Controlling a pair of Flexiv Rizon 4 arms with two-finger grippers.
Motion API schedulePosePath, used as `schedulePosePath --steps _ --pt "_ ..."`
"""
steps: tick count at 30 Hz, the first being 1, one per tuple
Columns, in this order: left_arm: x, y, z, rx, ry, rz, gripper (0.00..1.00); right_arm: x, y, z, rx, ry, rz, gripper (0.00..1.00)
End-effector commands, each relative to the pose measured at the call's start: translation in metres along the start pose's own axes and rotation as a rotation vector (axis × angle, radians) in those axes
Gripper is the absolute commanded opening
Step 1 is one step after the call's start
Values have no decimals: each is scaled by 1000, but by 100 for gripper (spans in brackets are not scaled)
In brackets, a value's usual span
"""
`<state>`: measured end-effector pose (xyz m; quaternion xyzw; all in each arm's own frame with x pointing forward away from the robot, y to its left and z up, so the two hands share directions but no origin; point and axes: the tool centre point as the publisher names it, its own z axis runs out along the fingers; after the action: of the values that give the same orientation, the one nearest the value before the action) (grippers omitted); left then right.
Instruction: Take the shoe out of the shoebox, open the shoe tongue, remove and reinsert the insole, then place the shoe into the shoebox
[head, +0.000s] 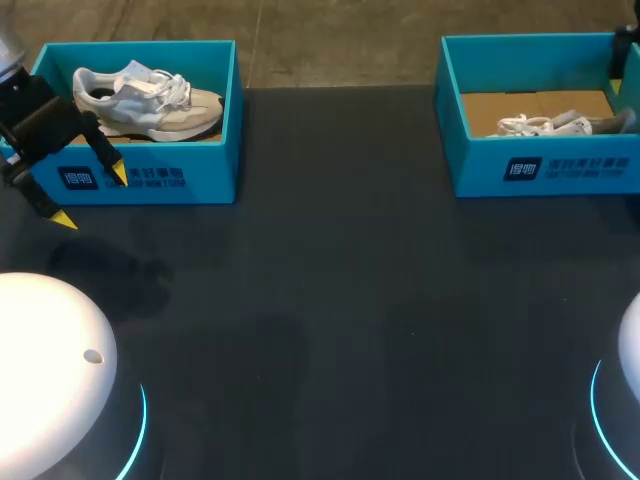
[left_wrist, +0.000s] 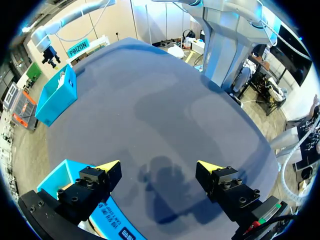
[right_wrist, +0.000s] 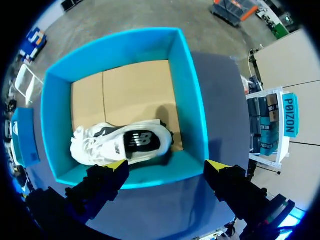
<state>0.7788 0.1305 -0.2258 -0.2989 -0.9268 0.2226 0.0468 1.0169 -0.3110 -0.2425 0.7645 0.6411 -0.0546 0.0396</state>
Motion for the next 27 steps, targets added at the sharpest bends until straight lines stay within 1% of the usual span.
schedulePosePath --steps 1,4,10,16,18,19,20,21,22,23,24,25,26,27 --pt "1 0 0 -3 0 0 100 5 -1 -13 14 -3 5 100" --pt "1 0 0 -3 0 0 100 9 -4 -19 15 -2 7 100" --pt "1 0 0 -3 0 0 100 11 -7 -30 26 55 34 100" --pt "1 0 0 -3 0 0 100 11 -7 -30 26 55 34 100" --pt "-16 15 -5 11 20 53 100 11 -7 -30 26 55 34 100" --pt "-21 19 -8 -2 7 31 100 11 -7 -30 26 55 34 100" --pt "-27 26 -15 -22 -5 43 100 11 -7 -30 26 55 34 100" --pt "-33 34 -27 -13 5 83 100 11 -7 -30 26 55 34 100" --pt "-37 39 -33 -35 -6 90 100 11 -7 -30 26 55 34 100" --pt "-42 48 -42 -73 -2 147 100 11 -7 -30 26 55 34 100" --pt "-49 56 -50 -83 -14 135 100 11 -7 -30 26 55 34 100" --pt "-56 64 -57 -107 -5 154 100 11 -7 -30 26 55 34 100" --pt "-61 72 -64 -106 29 202 100 11 -7 -30 26 55 34 100" --pt "-66 80 -70 -119 37 220 100 11 -7 -30 26 55 34 100"
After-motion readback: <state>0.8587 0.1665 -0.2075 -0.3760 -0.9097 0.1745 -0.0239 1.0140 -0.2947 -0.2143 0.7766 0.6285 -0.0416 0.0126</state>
